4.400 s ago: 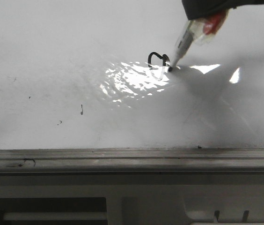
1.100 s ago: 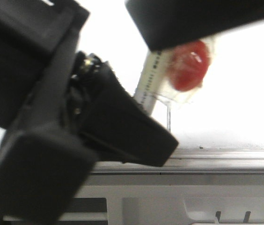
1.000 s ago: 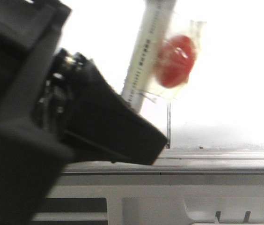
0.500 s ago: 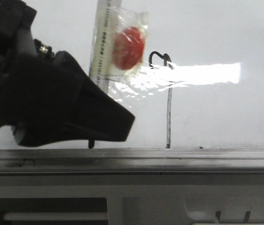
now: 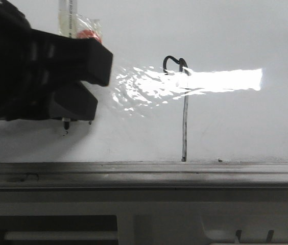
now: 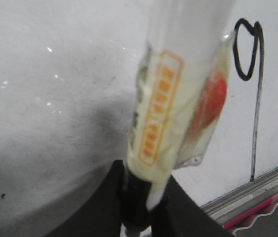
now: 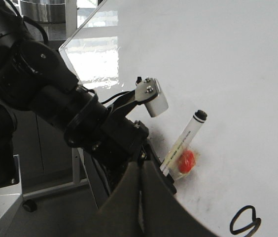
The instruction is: Write number 9 on whiteboard
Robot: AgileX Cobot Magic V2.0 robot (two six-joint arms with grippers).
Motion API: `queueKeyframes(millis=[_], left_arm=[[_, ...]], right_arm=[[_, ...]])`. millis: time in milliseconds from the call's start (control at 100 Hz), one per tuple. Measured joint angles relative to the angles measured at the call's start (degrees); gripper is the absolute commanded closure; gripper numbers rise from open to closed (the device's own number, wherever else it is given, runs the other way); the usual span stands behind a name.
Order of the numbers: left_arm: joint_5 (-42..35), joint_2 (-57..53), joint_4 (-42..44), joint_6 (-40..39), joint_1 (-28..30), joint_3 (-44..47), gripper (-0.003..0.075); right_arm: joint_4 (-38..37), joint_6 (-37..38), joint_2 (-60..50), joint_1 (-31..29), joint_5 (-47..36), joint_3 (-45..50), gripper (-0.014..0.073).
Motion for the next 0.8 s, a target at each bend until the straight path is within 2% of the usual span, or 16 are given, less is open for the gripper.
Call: queueKeyframes(millis=[300,530,600,800], left_arm=[[-2.1,6.9,0.0,-3.1,-1.3,-6.5,0.0739],[-3.3,7.2,0.0,-5.6,-1.7,-7.2,0.0739],[-6.0,6.9,0.0,-4.7,-2.7,-7.3,0.0739],[-21.0,4.7,0.0,1.9,-7.6,-7.6,0.0739]], right_arm=[[0.0,0.0,0.0,-1.9,0.1,0.0,0.0658],[0.7,0.0,0.0,-1.9,0.1,0.0,0.0658],[0.8,0.0,0.0,-1.9,0.1,0.0,0.0658],[0.9,0.0,0.0,-1.9,0.6,0.0,0.0659]])
